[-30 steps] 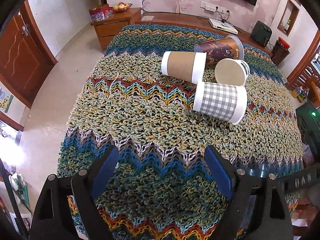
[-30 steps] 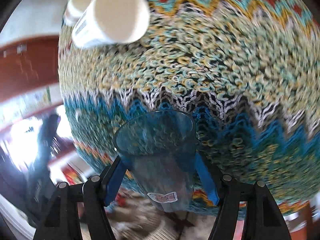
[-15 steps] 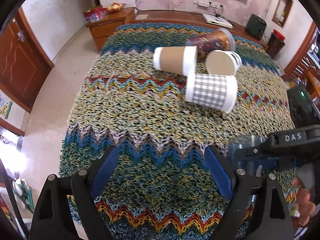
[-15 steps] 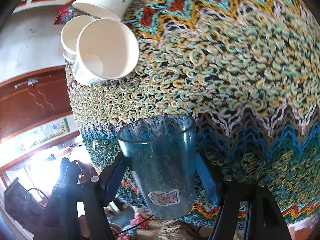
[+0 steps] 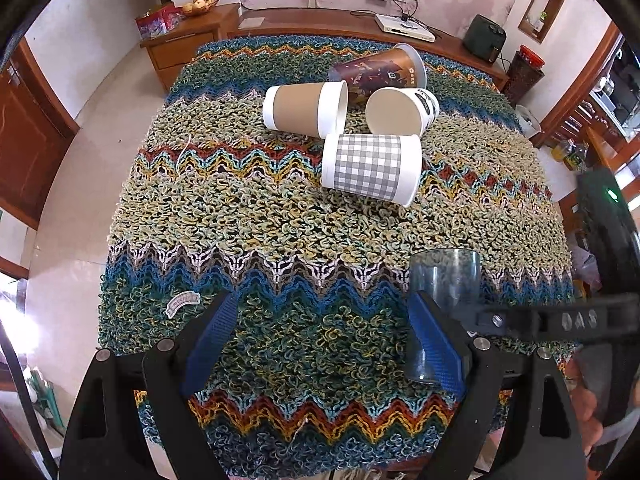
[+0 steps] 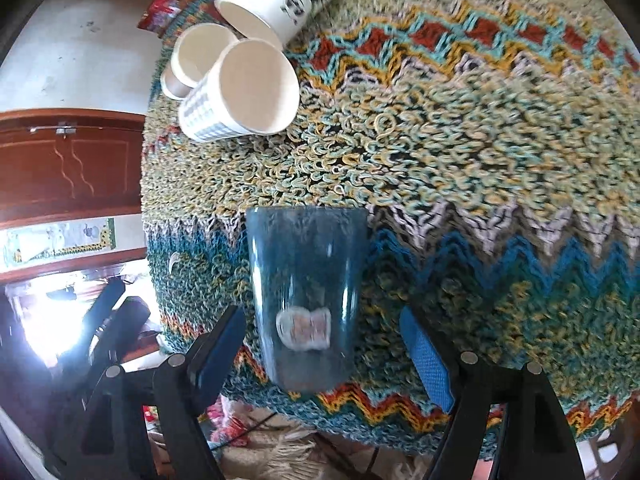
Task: Flip cup upright
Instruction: 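Grasp the clear cup with the left tool while the right tool releases it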
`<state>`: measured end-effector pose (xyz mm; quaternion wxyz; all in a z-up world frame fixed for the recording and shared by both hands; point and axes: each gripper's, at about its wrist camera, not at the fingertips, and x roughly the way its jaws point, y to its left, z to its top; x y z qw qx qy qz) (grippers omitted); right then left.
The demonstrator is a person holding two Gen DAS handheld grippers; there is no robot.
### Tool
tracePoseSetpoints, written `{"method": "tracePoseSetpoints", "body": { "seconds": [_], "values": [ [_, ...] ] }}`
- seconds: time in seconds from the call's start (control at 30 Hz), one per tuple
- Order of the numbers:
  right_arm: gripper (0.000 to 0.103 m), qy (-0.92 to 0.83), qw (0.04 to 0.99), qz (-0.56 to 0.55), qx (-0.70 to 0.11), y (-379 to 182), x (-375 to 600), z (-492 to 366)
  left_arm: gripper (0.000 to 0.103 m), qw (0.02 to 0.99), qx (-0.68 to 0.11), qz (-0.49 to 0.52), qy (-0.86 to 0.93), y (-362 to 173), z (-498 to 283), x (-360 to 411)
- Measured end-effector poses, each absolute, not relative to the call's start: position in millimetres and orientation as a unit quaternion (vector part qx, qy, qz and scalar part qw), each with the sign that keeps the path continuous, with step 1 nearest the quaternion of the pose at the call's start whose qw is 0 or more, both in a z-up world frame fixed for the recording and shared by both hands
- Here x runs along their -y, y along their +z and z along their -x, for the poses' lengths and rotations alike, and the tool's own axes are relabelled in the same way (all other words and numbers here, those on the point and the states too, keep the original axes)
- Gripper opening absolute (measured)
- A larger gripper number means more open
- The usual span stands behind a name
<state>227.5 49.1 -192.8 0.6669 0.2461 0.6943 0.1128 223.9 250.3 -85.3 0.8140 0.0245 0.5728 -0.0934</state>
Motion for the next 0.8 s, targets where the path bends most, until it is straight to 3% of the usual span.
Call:
{"method": "tracePoseSetpoints", "body": {
  "seconds": [0.37,0.8],
  "values": [
    [0.080,0.072,0.771,-0.151,-0.614,-165,-42,-169,0.089,0.766,-0.624,-0.043,-0.151,-109,-229,-199],
    [0.080,0.033,0.792,-0.151,-0.591,-163,-19,-154,0.089,0.720,-0.672,-0.056,-0.165,-146,-250,-158]
  ]
}}
